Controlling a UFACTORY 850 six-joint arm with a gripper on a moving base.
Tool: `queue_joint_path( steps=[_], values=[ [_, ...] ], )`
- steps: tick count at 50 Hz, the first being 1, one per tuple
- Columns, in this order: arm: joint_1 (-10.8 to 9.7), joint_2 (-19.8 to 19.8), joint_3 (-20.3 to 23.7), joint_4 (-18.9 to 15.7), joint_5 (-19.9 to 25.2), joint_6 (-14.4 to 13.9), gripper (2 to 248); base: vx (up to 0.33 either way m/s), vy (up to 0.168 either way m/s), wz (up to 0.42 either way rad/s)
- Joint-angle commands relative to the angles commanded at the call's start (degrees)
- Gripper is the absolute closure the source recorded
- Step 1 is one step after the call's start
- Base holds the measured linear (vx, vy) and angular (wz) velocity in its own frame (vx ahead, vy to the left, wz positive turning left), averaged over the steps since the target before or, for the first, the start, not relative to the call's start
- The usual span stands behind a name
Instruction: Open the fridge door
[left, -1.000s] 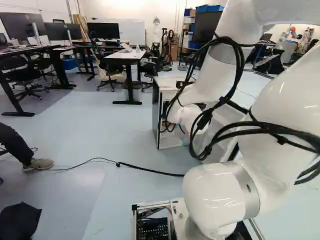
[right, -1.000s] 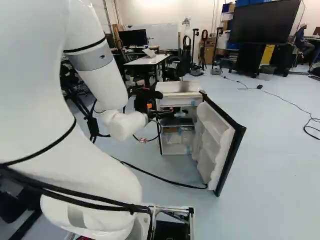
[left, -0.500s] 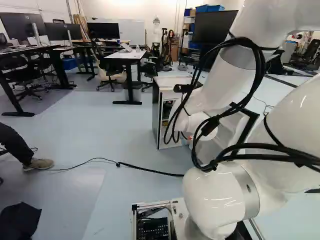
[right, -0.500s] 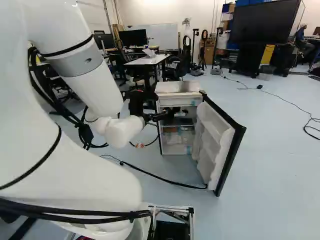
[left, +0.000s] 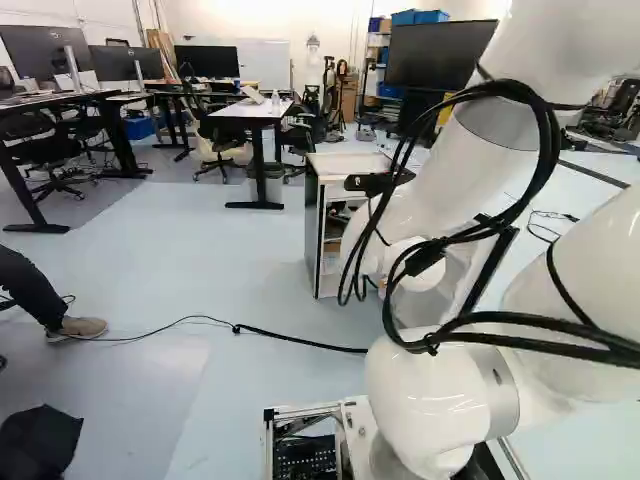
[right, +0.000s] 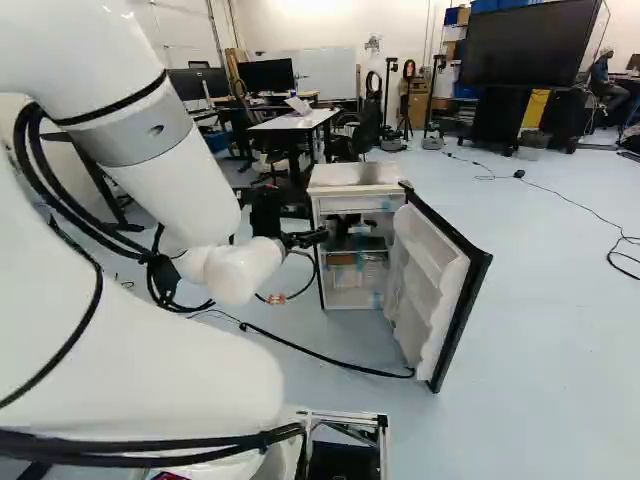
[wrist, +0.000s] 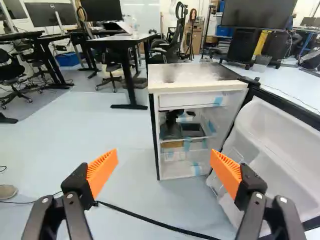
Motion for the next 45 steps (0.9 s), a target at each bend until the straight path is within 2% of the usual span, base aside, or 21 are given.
queue_joint_path(
  steps=[16, 45],
  values=[
    [-0.1, 0.9, 0.6, -1.3, -0.6, 0.3, 3, 0.000, 0.000, 0.000],
    [-0.1, 1.0, 0.7, -1.3, -0.6, 0.3, 3, 0.000, 0.000, 0.000]
  ],
)
